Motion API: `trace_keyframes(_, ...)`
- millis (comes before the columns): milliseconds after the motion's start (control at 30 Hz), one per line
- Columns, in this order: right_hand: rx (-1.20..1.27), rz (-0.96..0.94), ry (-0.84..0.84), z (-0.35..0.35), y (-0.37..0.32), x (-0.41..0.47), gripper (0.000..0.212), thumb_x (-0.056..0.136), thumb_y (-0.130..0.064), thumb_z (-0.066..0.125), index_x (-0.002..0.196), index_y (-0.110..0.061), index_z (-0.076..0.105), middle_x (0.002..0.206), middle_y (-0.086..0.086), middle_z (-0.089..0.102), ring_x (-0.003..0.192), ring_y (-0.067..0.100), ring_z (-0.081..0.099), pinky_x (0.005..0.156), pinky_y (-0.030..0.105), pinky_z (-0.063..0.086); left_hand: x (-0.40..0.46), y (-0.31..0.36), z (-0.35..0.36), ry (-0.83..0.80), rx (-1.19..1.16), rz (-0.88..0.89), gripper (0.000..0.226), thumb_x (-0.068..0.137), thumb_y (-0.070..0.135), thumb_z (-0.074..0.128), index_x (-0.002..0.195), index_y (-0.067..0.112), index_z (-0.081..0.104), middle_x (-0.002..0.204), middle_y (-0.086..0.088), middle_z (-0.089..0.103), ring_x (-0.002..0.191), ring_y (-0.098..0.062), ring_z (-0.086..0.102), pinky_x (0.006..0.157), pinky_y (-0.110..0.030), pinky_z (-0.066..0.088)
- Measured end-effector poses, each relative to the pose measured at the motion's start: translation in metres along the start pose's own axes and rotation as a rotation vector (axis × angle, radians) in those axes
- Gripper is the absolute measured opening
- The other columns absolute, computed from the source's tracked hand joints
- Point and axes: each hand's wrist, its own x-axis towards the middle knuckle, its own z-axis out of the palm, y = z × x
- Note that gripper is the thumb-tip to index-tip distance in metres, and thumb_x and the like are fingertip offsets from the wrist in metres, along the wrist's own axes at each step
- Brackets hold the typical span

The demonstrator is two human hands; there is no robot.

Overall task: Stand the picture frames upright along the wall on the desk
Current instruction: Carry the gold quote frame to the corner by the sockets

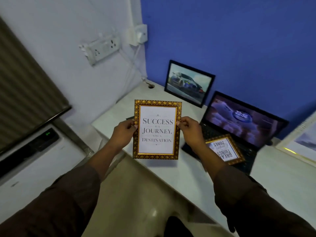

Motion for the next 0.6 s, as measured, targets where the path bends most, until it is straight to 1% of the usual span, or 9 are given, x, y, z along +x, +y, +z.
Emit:
trace_keyframes(67, -0.007, -0.022, -0.04, 0.015, -0.015, 0.016, 0.013, 0.095, -0.028, 0.065, 0.098, -0.017, 0.072, 0.087, -0.002, 0.076, 0.082, 0.014, 0.073, 0.074, 0.03, 0.056, 0.011, -0.003, -0.017, 0.037, -0.003, -0.009, 0.015, 0.099, 0.026, 0.055, 0.093, 0.018, 0.067, 0.084, 0.001, 0.068, 0.074, -0.014, 0.06, 0.067, -0.028, 0.043)
trace_keyframes(133, -0.017, -0.042, -0.071, 0.031, -0.028, 0.035, 0.013, 0.096, -0.027, 0.065, 0.099, -0.017, 0.071, 0.087, -0.002, 0.076, 0.081, 0.012, 0.071, 0.069, 0.026, 0.051, 0.027, -0.009, -0.033, 0.068, -0.017, -0.033, 0.016, 0.098, 0.027, 0.056, 0.095, 0.016, 0.067, 0.088, -0.004, 0.07, 0.077, -0.018, 0.063, 0.072, -0.03, 0.048)
trace_keyframes(167, -0.024, -0.051, -0.084, 0.041, -0.034, 0.049, 0.013, 0.095, -0.028, 0.065, 0.098, -0.018, 0.071, 0.088, -0.001, 0.076, 0.083, 0.013, 0.071, 0.069, 0.027, 0.051, 0.038, -0.012, -0.041, 0.086, -0.023, -0.047, 0.017, 0.098, 0.027, 0.056, 0.096, 0.016, 0.068, 0.09, -0.006, 0.07, 0.08, -0.02, 0.064, 0.077, -0.033, 0.05)
trace_keyframes(233, -0.022, -0.063, -0.1, 0.053, -0.041, 0.069, 0.013, 0.095, -0.03, 0.065, 0.097, -0.019, 0.071, 0.091, 0.0, 0.075, 0.087, 0.017, 0.071, 0.073, 0.033, 0.055, 0.054, -0.015, -0.05, 0.098, -0.029, -0.053, 0.017, 0.098, 0.028, 0.056, 0.097, 0.016, 0.068, 0.093, -0.008, 0.071, 0.084, -0.024, 0.066, 0.084, -0.039, 0.054)
trace_keyframes(300, -0.026, -0.08, -0.132, 0.07, -0.051, 0.098, 0.013, 0.094, -0.03, 0.066, 0.097, -0.019, 0.072, 0.091, 0.0, 0.075, 0.088, 0.017, 0.071, 0.079, 0.036, 0.056, 0.076, -0.017, -0.06, 0.134, -0.036, -0.066, 0.017, 0.098, 0.028, 0.057, 0.096, 0.015, 0.068, 0.093, -0.008, 0.071, 0.085, -0.024, 0.066, 0.087, -0.041, 0.054)
trace_keyframes(400, -0.025, -0.09, -0.152, 0.083, -0.057, 0.128, 0.011, 0.094, -0.031, 0.066, 0.095, -0.022, 0.071, 0.088, -0.001, 0.075, 0.086, 0.017, 0.07, 0.081, 0.039, 0.057, 0.098, -0.016, -0.068, 0.159, -0.045, -0.09, 0.014, 0.097, 0.024, 0.059, 0.092, 0.013, 0.067, 0.087, -0.007, 0.071, 0.081, -0.022, 0.067, 0.084, -0.036, 0.054)
trace_keyframes(533, -0.025, -0.094, -0.196, 0.105, -0.067, 0.182, 0.007, 0.093, -0.03, 0.066, 0.093, -0.025, 0.07, 0.085, -0.001, 0.075, 0.084, 0.02, 0.072, 0.08, 0.048, 0.062, 0.144, -0.015, -0.08, 0.202, -0.004, -0.107, 0.015, 0.096, 0.023, 0.062, 0.097, 0.01, 0.069, 0.091, -0.01, 0.074, 0.078, -0.017, 0.069, 0.075, -0.029, 0.053)
trace_keyframes(600, -0.038, -0.105, -0.199, 0.112, -0.07, 0.2, 0.007, 0.094, -0.029, 0.065, 0.092, -0.024, 0.07, 0.081, -0.001, 0.074, 0.084, 0.02, 0.072, 0.079, 0.049, 0.062, 0.162, -0.017, -0.083, 0.211, 0.008, -0.11, 0.015, 0.096, 0.024, 0.063, 0.097, 0.011, 0.07, 0.092, -0.01, 0.074, 0.079, -0.016, 0.07, 0.075, -0.03, 0.054)
